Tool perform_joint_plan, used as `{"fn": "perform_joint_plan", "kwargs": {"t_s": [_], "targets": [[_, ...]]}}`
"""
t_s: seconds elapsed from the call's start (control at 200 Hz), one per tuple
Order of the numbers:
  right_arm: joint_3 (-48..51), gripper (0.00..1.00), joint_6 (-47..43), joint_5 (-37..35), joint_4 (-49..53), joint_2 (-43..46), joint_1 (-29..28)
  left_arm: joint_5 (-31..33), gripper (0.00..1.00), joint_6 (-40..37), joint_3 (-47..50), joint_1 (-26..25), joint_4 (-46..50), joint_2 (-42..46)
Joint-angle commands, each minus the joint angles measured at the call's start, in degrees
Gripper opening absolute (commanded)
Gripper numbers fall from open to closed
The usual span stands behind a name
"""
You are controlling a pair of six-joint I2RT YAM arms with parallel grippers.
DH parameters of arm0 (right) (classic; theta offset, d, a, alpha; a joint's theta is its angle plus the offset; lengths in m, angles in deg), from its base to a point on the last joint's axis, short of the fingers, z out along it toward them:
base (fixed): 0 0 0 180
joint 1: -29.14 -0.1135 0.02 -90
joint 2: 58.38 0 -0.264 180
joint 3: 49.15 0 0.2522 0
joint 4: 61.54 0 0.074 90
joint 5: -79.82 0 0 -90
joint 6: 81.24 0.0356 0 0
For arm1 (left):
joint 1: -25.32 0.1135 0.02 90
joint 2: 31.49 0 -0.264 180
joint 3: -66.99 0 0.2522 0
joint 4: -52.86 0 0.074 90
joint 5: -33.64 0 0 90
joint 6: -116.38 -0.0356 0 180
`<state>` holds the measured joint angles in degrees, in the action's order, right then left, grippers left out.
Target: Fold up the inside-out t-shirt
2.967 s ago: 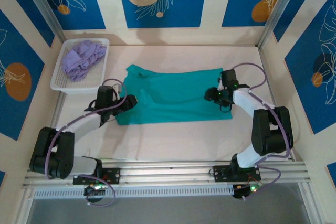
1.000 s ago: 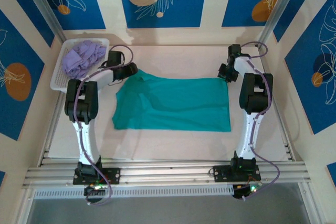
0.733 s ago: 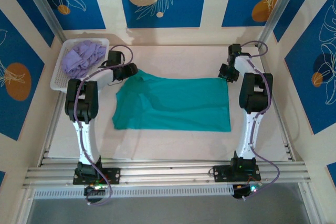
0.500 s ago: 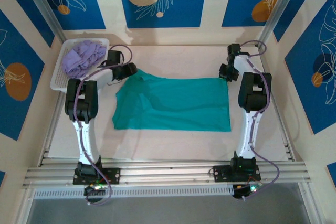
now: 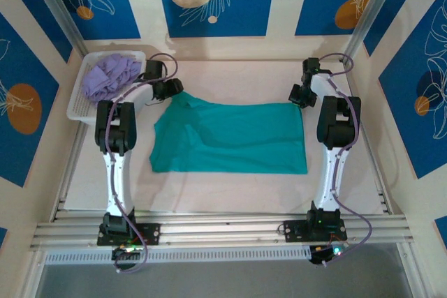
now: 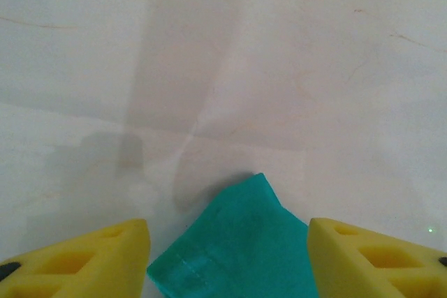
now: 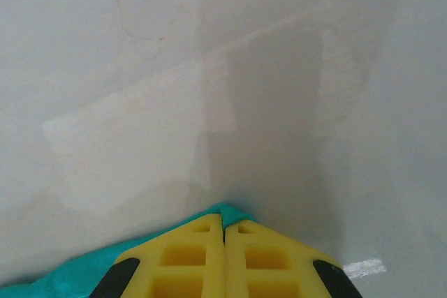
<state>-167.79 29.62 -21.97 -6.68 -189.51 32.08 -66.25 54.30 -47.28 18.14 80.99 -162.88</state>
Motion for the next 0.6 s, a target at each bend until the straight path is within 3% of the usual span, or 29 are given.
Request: {"fn": "perform_joint_plan", "kwargs": {"t_s": [0.0,0.305,0.595], "targets": [[1.3,0.05,-1.1,1.3,0.0,1.2,-0.2,-2.5,0.55,-0.8,-2.1,0.7,2.8,-1.7],[0.9,0.05,-1.2,2.2,0.0,1.3,-0.1,-2.5,0.40,-1.5,-1.9,0.8,3.4,-0.7],[1.7,0.05,-1.4,2.4,-0.1,2.0,-0.1,-2.9,0.11,-2.0,-1.9,1.1,3.1,0.0]]}}
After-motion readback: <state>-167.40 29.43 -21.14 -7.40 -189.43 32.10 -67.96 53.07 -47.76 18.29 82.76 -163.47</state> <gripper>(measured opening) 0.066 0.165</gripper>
